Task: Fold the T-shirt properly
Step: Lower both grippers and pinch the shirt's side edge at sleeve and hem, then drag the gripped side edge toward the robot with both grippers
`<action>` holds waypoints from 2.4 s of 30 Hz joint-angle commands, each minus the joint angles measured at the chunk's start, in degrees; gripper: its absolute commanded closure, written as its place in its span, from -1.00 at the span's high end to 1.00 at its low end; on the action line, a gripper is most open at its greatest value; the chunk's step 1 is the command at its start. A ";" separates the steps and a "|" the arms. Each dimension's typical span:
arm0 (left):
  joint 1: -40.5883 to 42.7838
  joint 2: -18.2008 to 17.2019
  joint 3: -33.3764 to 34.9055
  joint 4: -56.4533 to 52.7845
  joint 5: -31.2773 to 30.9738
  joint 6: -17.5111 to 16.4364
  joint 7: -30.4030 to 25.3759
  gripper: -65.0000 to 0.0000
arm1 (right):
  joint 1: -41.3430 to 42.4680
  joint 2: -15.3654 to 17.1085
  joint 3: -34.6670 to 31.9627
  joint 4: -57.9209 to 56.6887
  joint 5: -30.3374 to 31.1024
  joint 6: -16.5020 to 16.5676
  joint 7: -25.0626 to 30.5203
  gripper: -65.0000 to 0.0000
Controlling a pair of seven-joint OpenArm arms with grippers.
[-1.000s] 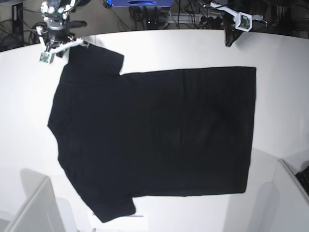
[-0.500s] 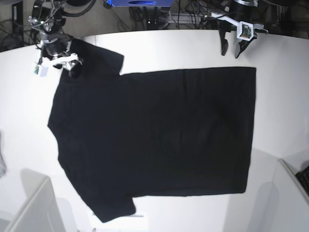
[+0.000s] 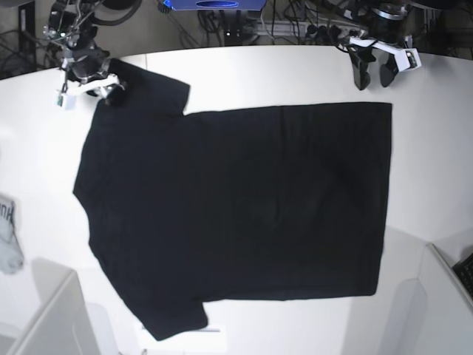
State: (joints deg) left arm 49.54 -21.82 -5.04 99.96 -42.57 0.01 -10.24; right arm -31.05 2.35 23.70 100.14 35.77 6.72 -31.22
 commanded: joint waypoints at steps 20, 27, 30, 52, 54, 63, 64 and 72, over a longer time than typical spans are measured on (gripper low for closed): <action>-7.30 3.93 -7.14 0.74 -0.73 0.30 12.22 0.13 | 0.59 0.68 -1.59 -6.20 0.23 0.53 -1.35 -1.00; -13.10 10.53 -20.76 0.48 -0.38 -0.14 28.39 0.14 | 0.67 0.77 -1.51 -6.03 0.23 0.53 -2.40 -1.00; -16.09 10.88 -23.84 -1.46 -0.38 -3.22 32.00 0.13 | 0.67 0.77 -1.51 -5.76 0.23 0.53 -2.40 -1.00; -21.80 10.53 -19.71 -7.26 -0.20 -6.03 35.34 -0.68 | 1.11 0.68 -1.51 -5.68 0.23 0.53 -2.23 -1.00; -21.80 10.53 -19.71 -7.26 -0.20 -6.03 35.34 -1.00 | 1.11 0.68 -1.51 -5.68 0.32 0.53 -2.14 -1.00; -20.75 8.59 -20.15 -6.29 -0.11 -6.03 35.34 -1.00 | 0.06 0.42 -1.42 -4.01 0.41 0.53 -2.14 -1.00; -20.04 8.59 -20.15 -6.20 -0.11 -6.03 35.25 -1.00 | -0.64 0.42 -1.42 -3.13 0.41 0.53 -2.05 -1.00; -17.06 8.51 -20.24 -4.27 -0.03 -6.12 35.34 -1.00 | -4.25 -0.72 1.75 1.27 0.41 0.53 -2.49 -1.00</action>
State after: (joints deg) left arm 32.32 -12.62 -24.93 94.30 -42.24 -5.85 26.39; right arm -34.57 1.50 25.08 100.60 36.64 7.75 -33.39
